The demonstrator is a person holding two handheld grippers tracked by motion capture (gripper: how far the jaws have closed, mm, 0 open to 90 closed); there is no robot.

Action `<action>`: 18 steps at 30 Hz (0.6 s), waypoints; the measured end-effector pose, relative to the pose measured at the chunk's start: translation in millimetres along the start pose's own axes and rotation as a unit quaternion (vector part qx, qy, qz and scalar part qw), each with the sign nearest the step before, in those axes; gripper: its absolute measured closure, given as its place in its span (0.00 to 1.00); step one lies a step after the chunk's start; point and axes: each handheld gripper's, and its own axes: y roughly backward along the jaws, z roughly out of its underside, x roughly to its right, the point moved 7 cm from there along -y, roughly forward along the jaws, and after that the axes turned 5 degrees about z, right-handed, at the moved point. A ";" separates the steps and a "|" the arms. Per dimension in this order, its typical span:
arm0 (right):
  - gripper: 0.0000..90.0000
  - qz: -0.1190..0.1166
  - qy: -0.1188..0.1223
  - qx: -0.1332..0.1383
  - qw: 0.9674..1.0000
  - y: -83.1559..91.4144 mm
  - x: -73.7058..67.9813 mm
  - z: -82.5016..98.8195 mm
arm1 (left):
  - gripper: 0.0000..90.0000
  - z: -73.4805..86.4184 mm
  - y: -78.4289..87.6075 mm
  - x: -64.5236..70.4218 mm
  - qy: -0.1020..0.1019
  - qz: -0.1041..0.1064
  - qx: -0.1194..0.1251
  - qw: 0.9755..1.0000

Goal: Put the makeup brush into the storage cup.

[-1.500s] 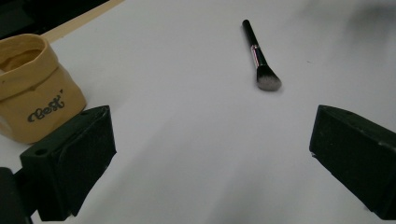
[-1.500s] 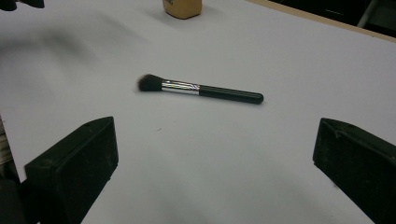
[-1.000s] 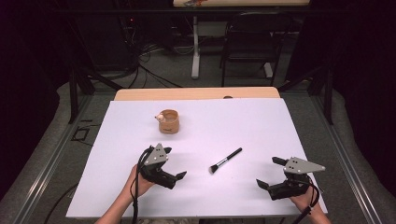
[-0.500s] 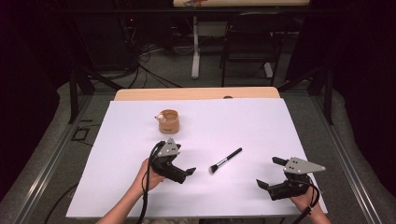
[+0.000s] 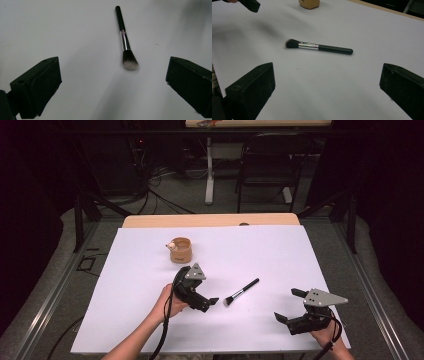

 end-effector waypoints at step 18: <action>0.00 0.000 0.002 -0.003 1.000 0.5 -0.3 0.6 | 0.01 -21.6 -18.2 1.6 -0.001 0.004 -0.031 1.000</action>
